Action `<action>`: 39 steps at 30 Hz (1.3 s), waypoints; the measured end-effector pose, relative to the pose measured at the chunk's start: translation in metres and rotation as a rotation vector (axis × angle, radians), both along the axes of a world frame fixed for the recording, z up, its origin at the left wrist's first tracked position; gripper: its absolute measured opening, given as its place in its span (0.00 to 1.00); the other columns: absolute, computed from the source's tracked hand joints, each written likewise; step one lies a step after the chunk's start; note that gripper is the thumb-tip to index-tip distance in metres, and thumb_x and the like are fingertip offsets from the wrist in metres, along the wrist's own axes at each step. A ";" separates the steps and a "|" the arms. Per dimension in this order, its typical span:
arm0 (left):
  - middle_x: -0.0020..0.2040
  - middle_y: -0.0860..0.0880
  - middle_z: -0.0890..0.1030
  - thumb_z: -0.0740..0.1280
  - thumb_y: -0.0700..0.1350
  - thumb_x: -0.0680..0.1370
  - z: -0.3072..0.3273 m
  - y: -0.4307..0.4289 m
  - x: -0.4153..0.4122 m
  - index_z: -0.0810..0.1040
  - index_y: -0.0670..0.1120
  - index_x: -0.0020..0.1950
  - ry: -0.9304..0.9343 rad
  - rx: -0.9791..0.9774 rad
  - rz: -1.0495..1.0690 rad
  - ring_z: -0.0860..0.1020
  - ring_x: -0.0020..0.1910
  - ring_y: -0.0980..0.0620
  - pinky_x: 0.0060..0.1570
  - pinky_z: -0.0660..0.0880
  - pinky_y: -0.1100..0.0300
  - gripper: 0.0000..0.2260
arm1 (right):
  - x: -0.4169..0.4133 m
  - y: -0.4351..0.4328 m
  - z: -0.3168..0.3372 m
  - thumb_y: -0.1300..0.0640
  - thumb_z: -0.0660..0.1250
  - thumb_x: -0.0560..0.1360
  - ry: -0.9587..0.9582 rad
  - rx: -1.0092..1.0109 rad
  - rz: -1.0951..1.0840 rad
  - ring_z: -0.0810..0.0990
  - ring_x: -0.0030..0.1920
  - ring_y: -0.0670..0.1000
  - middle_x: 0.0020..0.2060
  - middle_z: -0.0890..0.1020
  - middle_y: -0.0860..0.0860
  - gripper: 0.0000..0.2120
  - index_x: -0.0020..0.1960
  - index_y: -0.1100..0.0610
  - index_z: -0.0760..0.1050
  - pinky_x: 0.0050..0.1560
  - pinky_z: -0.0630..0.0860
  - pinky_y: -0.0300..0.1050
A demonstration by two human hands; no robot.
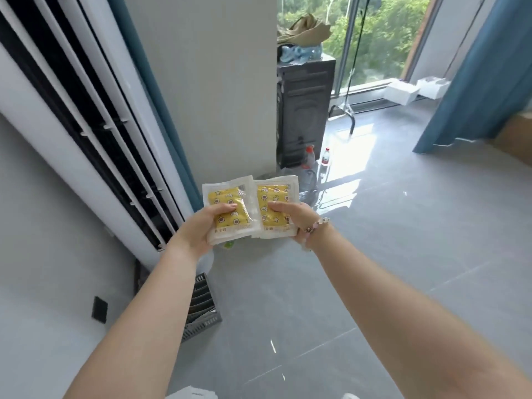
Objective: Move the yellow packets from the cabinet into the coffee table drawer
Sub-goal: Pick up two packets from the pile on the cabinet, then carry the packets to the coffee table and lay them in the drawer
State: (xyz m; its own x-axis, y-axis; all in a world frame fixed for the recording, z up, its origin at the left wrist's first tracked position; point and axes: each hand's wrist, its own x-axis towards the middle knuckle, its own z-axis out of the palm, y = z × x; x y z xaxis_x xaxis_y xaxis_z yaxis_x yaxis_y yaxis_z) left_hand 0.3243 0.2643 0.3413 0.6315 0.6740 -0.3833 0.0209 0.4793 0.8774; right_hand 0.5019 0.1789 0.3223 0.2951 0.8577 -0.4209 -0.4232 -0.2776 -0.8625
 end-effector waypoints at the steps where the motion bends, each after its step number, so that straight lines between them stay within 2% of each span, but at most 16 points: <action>1: 0.53 0.45 0.82 0.66 0.41 0.75 0.000 -0.002 0.018 0.76 0.45 0.59 0.003 -0.008 -0.033 0.82 0.50 0.46 0.51 0.79 0.51 0.13 | 0.016 -0.010 -0.002 0.61 0.71 0.73 0.003 -0.004 -0.047 0.84 0.45 0.53 0.42 0.85 0.52 0.06 0.49 0.56 0.79 0.49 0.81 0.49; 4: 0.53 0.44 0.82 0.64 0.39 0.77 -0.003 -0.017 0.074 0.76 0.45 0.59 0.016 -0.035 -0.129 0.83 0.46 0.47 0.47 0.80 0.53 0.11 | 0.063 -0.049 -0.002 0.60 0.71 0.73 0.037 -0.013 -0.189 0.84 0.43 0.52 0.45 0.85 0.53 0.06 0.49 0.56 0.79 0.43 0.82 0.45; 8: 0.50 0.45 0.83 0.65 0.39 0.76 -0.007 -0.045 0.147 0.77 0.44 0.58 0.053 -0.040 -0.231 0.84 0.42 0.49 0.40 0.82 0.57 0.11 | 0.119 -0.104 -0.003 0.61 0.69 0.74 0.061 0.004 -0.348 0.84 0.42 0.53 0.48 0.83 0.55 0.07 0.52 0.58 0.79 0.41 0.82 0.46; 12: 0.47 0.46 0.83 0.66 0.40 0.75 -0.010 -0.089 0.221 0.78 0.45 0.54 0.110 -0.029 -0.366 0.83 0.41 0.50 0.45 0.80 0.56 0.08 | 0.165 -0.167 -0.006 0.62 0.69 0.74 0.103 -0.009 -0.484 0.84 0.36 0.50 0.50 0.83 0.57 0.09 0.54 0.61 0.79 0.34 0.82 0.42; 14: 0.46 0.45 0.83 0.66 0.40 0.76 -0.008 -0.115 0.259 0.78 0.45 0.51 0.135 -0.022 -0.420 0.83 0.39 0.50 0.40 0.80 0.59 0.05 | 0.191 -0.203 -0.005 0.60 0.69 0.74 0.089 -0.030 -0.554 0.84 0.36 0.50 0.52 0.83 0.57 0.11 0.55 0.62 0.79 0.30 0.80 0.39; 15: 0.44 0.46 0.83 0.66 0.40 0.76 -0.006 -0.129 0.277 0.78 0.45 0.50 0.145 -0.021 -0.449 0.82 0.37 0.50 0.37 0.80 0.60 0.04 | 0.204 -0.221 -0.005 0.60 0.69 0.74 0.080 -0.033 -0.592 0.84 0.38 0.50 0.52 0.83 0.57 0.10 0.55 0.61 0.79 0.32 0.80 0.39; 16: 0.42 0.46 0.83 0.66 0.40 0.76 -0.004 -0.144 0.296 0.78 0.44 0.49 0.156 -0.020 -0.481 0.82 0.34 0.51 0.33 0.80 0.62 0.03 | 0.219 -0.239 -0.005 0.60 0.69 0.74 0.073 -0.029 -0.632 0.85 0.42 0.52 0.53 0.83 0.58 0.09 0.54 0.61 0.79 0.40 0.82 0.42; 18: 0.33 0.48 0.82 0.65 0.40 0.77 -0.001 -0.177 0.332 0.76 0.44 0.46 0.187 -0.011 -0.551 0.80 0.26 0.54 0.22 0.73 0.67 0.02 | 0.244 -0.274 -0.005 0.61 0.68 0.74 0.073 -0.020 -0.712 0.82 0.53 0.57 0.55 0.82 0.59 0.07 0.51 0.60 0.79 0.58 0.78 0.52; 20: 0.29 0.49 0.81 0.64 0.40 0.78 -0.001 -0.210 0.365 0.75 0.43 0.44 0.207 -0.005 -0.607 0.77 0.21 0.55 0.16 0.67 0.70 0.03 | 0.265 -0.309 -0.005 0.62 0.68 0.74 0.081 -0.012 -0.785 0.81 0.55 0.59 0.56 0.81 0.60 0.07 0.52 0.61 0.79 0.61 0.75 0.55; 21: 0.29 0.49 0.81 0.64 0.40 0.77 -0.001 -0.226 0.380 0.75 0.43 0.45 0.206 -0.008 -0.634 0.78 0.22 0.55 0.17 0.67 0.70 0.03 | 0.274 -0.326 -0.004 0.62 0.68 0.74 0.088 -0.008 -0.812 0.82 0.53 0.58 0.56 0.81 0.60 0.08 0.52 0.62 0.79 0.58 0.77 0.53; 23: 0.31 0.48 0.82 0.64 0.39 0.77 -0.002 -0.259 0.408 0.76 0.43 0.47 0.199 -0.023 -0.696 0.80 0.24 0.54 0.20 0.71 0.68 0.02 | 0.289 -0.361 -0.004 0.62 0.68 0.74 0.113 -0.001 -0.879 0.85 0.42 0.52 0.53 0.82 0.59 0.09 0.54 0.62 0.78 0.43 0.82 0.44; 24: 0.31 0.48 0.82 0.64 0.39 0.77 -0.003 -0.274 0.422 0.76 0.43 0.47 0.197 -0.025 -0.725 0.80 0.26 0.53 0.21 0.73 0.67 0.02 | 0.296 -0.378 -0.004 0.62 0.68 0.75 0.125 -0.002 -0.919 0.84 0.37 0.50 0.52 0.83 0.58 0.09 0.54 0.62 0.78 0.36 0.82 0.41; 25: 0.31 0.49 0.82 0.64 0.39 0.77 -0.004 -0.288 0.434 0.76 0.44 0.47 0.196 -0.023 -0.749 0.81 0.26 0.53 0.23 0.75 0.66 0.02 | 0.303 -0.395 -0.006 0.62 0.68 0.75 0.131 0.003 -0.951 0.84 0.36 0.50 0.52 0.82 0.58 0.10 0.55 0.62 0.78 0.34 0.81 0.40; 30: 0.31 0.49 0.83 0.63 0.37 0.78 -0.013 -0.358 0.487 0.77 0.44 0.48 0.178 -0.034 -0.902 0.81 0.28 0.53 0.25 0.76 0.65 0.04 | 0.331 -0.467 -0.015 0.64 0.68 0.74 0.163 0.041 -1.097 0.83 0.42 0.54 0.54 0.82 0.60 0.07 0.51 0.63 0.79 0.45 0.81 0.49; 36: 0.36 0.48 0.84 0.64 0.38 0.77 -0.027 -0.425 0.538 0.78 0.44 0.50 0.207 -0.008 -1.105 0.83 0.32 0.51 0.29 0.79 0.62 0.05 | 0.349 -0.535 -0.029 0.64 0.67 0.74 0.162 0.034 -1.256 0.84 0.34 0.50 0.39 0.84 0.54 0.02 0.46 0.62 0.79 0.32 0.82 0.44; 39: 0.36 0.48 0.84 0.64 0.38 0.77 -0.035 -0.451 0.562 0.78 0.44 0.50 0.230 -0.005 -1.175 0.83 0.33 0.51 0.30 0.79 0.61 0.05 | 0.357 -0.555 -0.038 0.64 0.68 0.74 0.158 0.027 -1.311 0.84 0.34 0.50 0.38 0.84 0.53 0.02 0.46 0.61 0.79 0.33 0.82 0.43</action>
